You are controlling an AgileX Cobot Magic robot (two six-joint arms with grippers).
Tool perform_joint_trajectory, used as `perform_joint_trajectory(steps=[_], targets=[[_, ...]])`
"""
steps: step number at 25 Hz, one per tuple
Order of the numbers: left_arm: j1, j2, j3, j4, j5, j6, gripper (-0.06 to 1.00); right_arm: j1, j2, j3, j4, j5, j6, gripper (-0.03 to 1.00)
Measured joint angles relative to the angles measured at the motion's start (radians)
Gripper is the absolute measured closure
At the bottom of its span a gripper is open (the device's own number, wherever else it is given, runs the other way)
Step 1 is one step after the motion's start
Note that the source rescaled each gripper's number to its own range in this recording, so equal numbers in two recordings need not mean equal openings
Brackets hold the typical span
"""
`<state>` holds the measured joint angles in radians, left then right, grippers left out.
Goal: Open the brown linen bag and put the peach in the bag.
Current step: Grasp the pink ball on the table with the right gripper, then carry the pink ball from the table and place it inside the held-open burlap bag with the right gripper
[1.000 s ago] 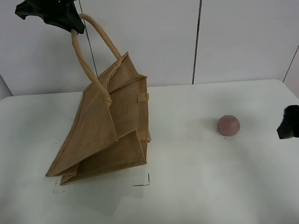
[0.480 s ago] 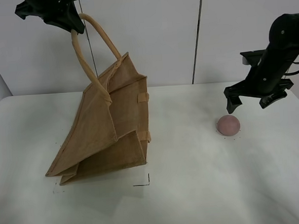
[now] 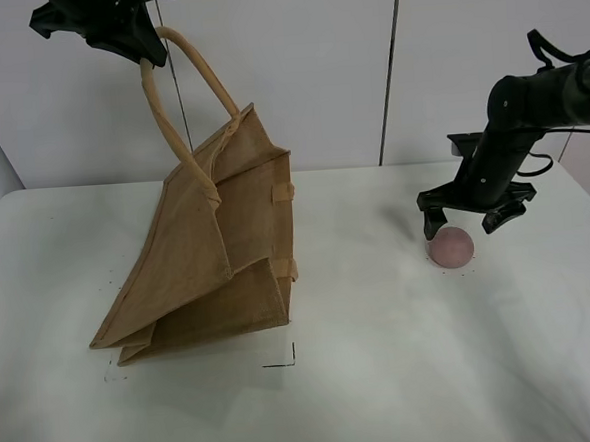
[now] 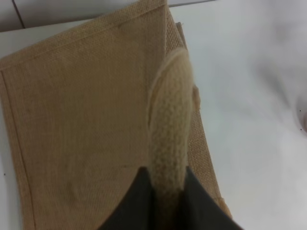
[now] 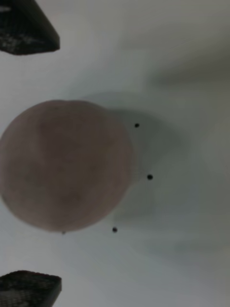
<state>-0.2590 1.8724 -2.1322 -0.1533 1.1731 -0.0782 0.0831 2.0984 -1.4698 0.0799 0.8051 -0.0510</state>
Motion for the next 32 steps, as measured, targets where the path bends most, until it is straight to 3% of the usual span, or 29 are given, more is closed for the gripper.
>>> perform_joint_trajectory(steps=[9,17,20,22,24,26,32], targets=[[0.000,0.000,0.000,0.000,0.000,0.000,0.94,0.000,0.056,-0.001,0.020,-0.060,0.010,-0.03],[0.000,0.000,0.000,0.000,0.000,0.000,0.94,0.000,0.083,-0.001,0.020,-0.034,0.017,0.03],[0.000,0.000,0.000,0.000,0.000,0.000,0.94,0.000,0.086,-0.001,0.020,-0.036,0.017,0.18],[0.000,0.000,0.000,0.000,0.000,0.000,0.94,0.000,0.086,-0.001,0.019,-0.038,0.017,0.40],[0.000,0.000,0.000,0.000,0.000,0.000,0.94,0.000,0.086,-0.002,0.014,-0.038,0.017,0.75],[0.000,0.000,0.000,0.000,0.000,0.000,0.94,0.000,0.081,-0.005,0.013,-0.038,0.017,0.94],[0.000,0.000,0.000,0.000,0.000,0.000,0.94,0.000,0.020,-0.040,0.052,-0.005,-0.041,0.97]])
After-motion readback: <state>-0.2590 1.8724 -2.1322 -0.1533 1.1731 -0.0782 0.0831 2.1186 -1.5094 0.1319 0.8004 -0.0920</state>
